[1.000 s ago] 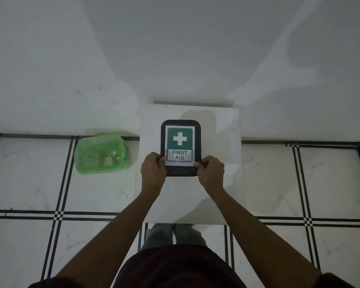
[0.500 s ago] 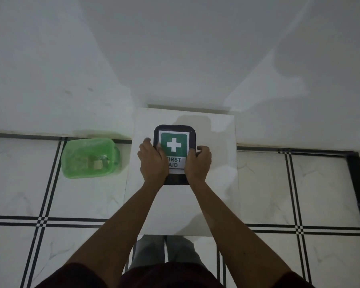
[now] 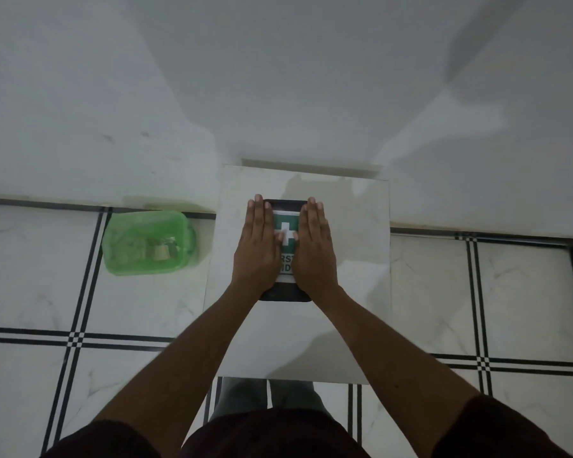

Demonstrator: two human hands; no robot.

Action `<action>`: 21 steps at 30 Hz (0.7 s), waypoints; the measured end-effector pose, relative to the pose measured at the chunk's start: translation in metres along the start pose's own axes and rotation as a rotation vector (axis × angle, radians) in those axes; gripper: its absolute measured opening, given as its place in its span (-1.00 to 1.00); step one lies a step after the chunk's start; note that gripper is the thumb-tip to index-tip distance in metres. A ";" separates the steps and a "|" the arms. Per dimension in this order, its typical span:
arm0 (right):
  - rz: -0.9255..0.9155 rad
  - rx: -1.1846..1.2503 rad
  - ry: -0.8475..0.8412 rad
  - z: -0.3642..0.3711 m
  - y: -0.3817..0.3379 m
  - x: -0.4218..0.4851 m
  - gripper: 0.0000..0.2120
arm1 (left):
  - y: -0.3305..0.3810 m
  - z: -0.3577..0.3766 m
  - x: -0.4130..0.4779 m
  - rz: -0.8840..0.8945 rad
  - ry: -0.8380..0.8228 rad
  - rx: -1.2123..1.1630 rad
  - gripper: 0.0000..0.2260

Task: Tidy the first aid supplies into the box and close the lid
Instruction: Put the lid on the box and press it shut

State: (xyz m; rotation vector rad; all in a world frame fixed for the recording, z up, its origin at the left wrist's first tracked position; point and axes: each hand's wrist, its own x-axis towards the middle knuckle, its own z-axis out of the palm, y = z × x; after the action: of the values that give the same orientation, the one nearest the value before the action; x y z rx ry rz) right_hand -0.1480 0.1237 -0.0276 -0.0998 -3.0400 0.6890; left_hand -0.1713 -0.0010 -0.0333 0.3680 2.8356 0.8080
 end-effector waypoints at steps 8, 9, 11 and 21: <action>-0.087 -0.125 -0.015 0.001 0.010 0.012 -0.38 | -0.002 -0.001 0.003 -0.003 -0.053 0.060 -0.40; -0.092 -0.116 -0.006 0.002 0.011 0.012 -0.39 | -0.002 -0.001 0.004 -0.014 -0.056 0.046 -0.40; -0.110 -0.092 0.020 0.003 0.012 0.013 -0.43 | -0.001 -0.001 0.004 -0.011 -0.045 0.029 -0.41; -0.041 -0.056 -0.083 0.004 0.013 0.012 -0.38 | -0.001 -0.005 0.006 0.010 -0.079 0.023 -0.42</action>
State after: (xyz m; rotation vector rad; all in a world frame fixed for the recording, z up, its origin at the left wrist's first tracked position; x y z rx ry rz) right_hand -0.1592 0.1344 -0.0369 -0.0103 -3.1314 0.6205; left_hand -0.1788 -0.0027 -0.0307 0.4081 2.7743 0.7456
